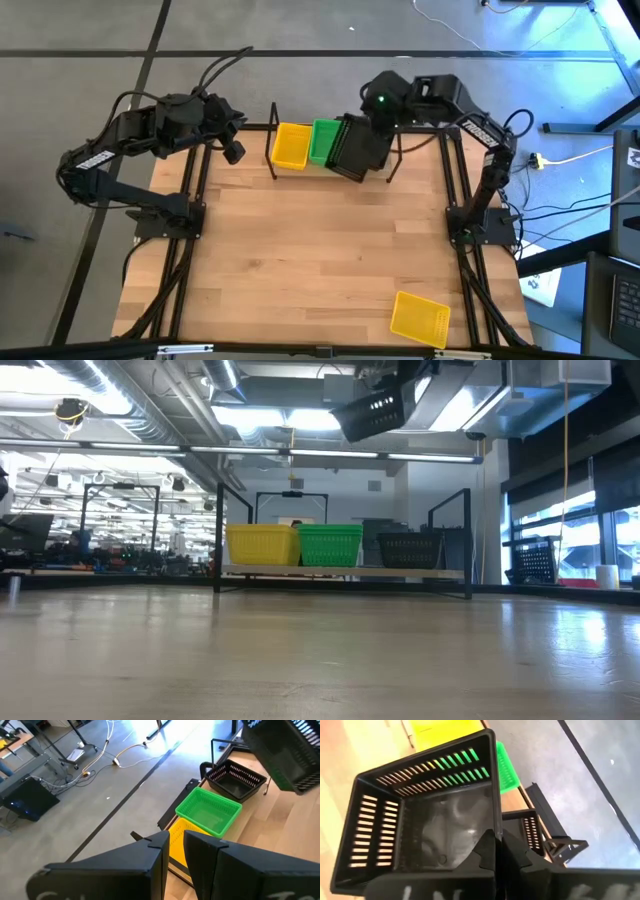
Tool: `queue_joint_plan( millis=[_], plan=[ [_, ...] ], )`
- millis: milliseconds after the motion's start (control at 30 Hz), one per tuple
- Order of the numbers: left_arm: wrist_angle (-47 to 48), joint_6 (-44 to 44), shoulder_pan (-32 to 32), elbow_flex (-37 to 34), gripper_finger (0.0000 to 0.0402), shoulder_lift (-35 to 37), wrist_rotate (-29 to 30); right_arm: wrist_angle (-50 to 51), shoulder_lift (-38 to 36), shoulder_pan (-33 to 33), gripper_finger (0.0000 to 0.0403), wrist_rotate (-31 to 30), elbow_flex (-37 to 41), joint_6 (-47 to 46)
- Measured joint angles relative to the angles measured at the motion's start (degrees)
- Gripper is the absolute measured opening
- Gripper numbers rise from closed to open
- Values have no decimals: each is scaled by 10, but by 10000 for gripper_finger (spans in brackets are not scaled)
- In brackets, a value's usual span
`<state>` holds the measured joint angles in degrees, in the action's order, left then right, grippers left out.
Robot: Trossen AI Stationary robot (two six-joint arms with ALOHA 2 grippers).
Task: Stack baskets on shelf by color
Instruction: Stack the black bin on top of the black bin on the shelf
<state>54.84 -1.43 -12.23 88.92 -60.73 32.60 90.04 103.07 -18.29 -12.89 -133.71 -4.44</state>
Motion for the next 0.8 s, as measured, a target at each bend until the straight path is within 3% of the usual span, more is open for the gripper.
queue_joint_plan(
  millis=[300,567,667,800],
  plan=[
    [0,0,0,0,50,0,0,0,-22,42,0,-30,0,-56],
    [0,-2,0,0,50,0,0,-1,-103,95,0,-24,3,-83],
    [0,-2,0,0,50,0,0,-2,-148,117,0,-52,54,-110],
    [-1,-2,0,0,50,0,0,-29,-215,149,0,-103,192,-185]
  ],
)
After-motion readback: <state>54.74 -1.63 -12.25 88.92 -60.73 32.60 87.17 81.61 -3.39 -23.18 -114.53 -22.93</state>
